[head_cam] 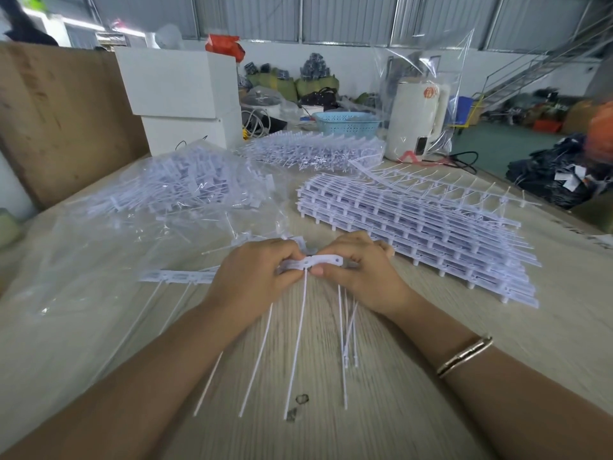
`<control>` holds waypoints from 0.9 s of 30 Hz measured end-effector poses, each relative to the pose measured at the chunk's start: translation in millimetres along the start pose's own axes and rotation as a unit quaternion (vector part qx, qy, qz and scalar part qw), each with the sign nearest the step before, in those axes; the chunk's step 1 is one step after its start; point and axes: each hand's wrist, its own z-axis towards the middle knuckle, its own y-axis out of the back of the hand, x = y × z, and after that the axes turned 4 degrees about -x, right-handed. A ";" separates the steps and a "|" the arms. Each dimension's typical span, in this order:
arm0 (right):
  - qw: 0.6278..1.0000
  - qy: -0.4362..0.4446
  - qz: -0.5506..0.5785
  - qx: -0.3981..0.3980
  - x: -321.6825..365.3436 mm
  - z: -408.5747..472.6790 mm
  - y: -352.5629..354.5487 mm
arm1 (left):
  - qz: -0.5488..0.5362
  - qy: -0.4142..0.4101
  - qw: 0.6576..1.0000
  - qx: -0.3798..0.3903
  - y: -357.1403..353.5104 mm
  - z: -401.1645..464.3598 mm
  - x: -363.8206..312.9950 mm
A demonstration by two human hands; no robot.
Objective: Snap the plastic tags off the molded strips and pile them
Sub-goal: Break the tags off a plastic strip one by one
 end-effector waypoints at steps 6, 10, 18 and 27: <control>0.999 0.004 -0.028 -0.026 3.1 -1.4 -0.6 | -0.059 0.036 0.998 -0.002 -2.7 1.0 0.4; 0.998 0.002 -0.034 -0.057 3.1 -0.4 1.5 | -0.125 0.080 0.989 -0.002 -4.6 1.6 0.7; 0.982 -0.120 -0.107 -0.098 -19.7 6.2 21.5 | -0.047 0.025 0.998 -0.022 -1.5 -0.5 0.0; 0.981 -0.025 -0.170 -0.087 -0.6 1.6 -0.7 | 0.071 -0.038 0.996 -0.032 0.7 -1.6 -17.8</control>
